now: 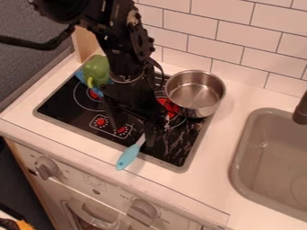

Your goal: Move the silver saucepan to the bottom of the blue cloth

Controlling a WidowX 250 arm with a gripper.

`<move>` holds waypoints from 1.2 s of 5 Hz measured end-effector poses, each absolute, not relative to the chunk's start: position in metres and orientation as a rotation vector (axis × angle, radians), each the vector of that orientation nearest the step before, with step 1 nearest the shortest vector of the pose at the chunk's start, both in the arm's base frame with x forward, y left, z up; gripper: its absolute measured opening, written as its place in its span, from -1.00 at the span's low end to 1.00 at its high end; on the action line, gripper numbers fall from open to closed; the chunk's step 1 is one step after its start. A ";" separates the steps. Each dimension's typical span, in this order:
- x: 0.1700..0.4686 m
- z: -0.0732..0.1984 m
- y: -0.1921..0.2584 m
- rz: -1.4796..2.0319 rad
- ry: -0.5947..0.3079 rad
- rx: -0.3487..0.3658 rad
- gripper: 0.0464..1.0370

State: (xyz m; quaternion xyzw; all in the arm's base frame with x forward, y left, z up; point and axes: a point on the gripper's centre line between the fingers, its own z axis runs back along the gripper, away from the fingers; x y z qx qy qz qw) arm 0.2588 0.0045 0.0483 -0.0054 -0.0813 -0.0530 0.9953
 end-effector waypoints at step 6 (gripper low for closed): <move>0.389 0.037 -0.080 -0.213 -0.183 -0.024 0.93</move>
